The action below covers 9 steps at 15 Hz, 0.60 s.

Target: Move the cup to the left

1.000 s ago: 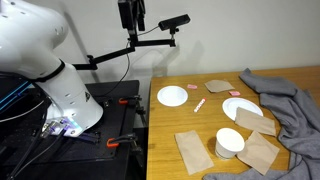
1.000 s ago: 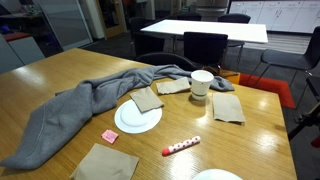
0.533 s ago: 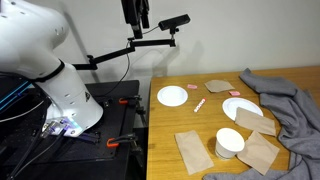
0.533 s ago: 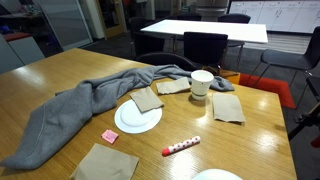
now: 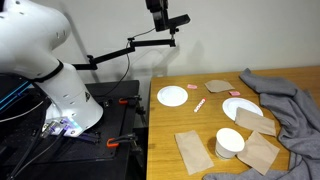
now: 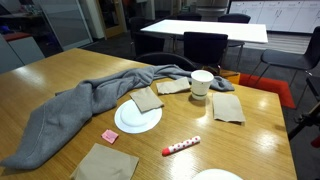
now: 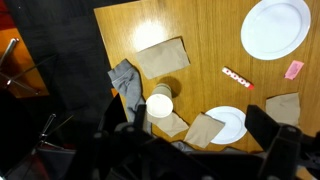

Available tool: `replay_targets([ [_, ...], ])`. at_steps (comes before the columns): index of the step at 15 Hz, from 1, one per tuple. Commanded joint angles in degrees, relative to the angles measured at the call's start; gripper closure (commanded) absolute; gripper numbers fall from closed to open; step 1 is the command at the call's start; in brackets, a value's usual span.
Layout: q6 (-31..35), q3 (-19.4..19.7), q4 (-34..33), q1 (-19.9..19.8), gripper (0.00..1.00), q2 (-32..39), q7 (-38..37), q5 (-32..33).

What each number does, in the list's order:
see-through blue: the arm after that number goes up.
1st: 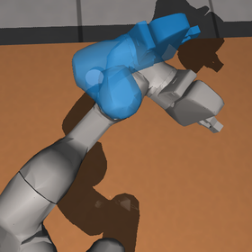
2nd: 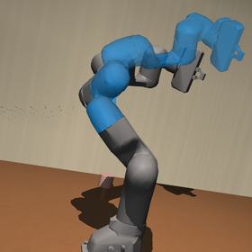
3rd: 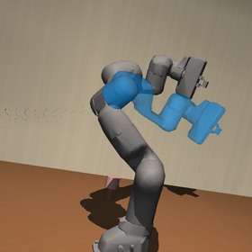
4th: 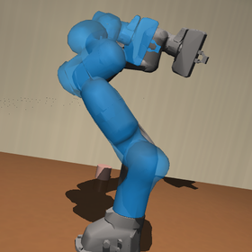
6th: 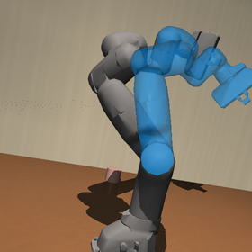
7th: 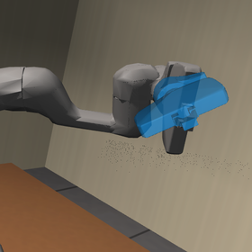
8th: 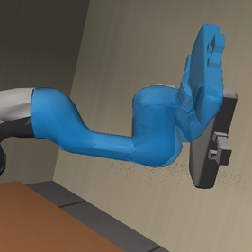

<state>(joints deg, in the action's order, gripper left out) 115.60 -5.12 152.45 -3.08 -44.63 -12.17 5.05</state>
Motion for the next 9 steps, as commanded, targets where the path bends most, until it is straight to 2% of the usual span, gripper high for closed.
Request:
replay_targets([
  [1, 4.3, 1.3, -3.8, -1.3, 0.0, 7.1, 3.4, 3.7],
  [9, 8.1, 8.4, -11.3, -0.7, 0.0, 21.0, 16.8, 4.9],
])
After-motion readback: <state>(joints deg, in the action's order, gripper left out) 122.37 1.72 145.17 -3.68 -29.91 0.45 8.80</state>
